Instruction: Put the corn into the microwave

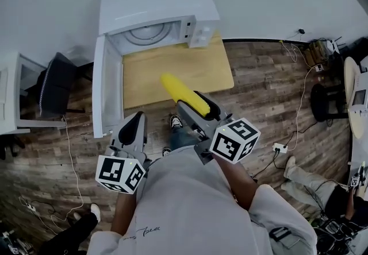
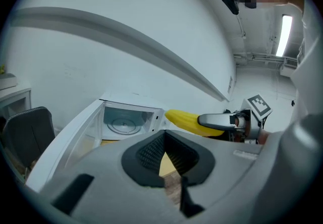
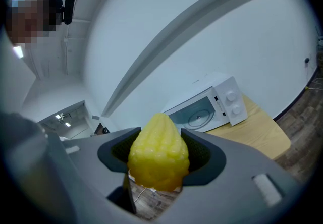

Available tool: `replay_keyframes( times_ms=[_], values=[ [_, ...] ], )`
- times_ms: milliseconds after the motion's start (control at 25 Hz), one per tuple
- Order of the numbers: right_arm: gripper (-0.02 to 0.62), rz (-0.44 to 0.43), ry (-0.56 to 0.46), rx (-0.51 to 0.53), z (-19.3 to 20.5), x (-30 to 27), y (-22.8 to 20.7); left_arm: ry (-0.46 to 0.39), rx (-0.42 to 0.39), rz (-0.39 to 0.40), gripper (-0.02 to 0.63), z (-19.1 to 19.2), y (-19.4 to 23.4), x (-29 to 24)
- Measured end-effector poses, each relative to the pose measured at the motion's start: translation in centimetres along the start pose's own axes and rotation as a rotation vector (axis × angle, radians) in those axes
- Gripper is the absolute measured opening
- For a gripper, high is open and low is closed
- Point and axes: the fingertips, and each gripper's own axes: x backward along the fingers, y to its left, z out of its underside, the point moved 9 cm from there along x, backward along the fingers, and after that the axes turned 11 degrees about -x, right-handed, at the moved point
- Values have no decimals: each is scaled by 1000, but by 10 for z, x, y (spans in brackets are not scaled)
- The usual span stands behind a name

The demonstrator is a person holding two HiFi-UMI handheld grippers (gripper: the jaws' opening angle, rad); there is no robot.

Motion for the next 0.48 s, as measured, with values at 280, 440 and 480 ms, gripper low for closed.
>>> replay_keyframes(
  times_ms=[280, 440, 480],
  values=[
    [259, -20, -2, -6, -31, -25, -24, 3, -4, -19, -11, -12, 12, -38],
    [259, -22, 2, -6, -48, -31, -39, 0, -3, -19, -11, -18, 10, -60],
    [259, -24, 3, -6, -52, -33, -42, -1, -2, -21, -11, -19, 10, -65]
  ],
)
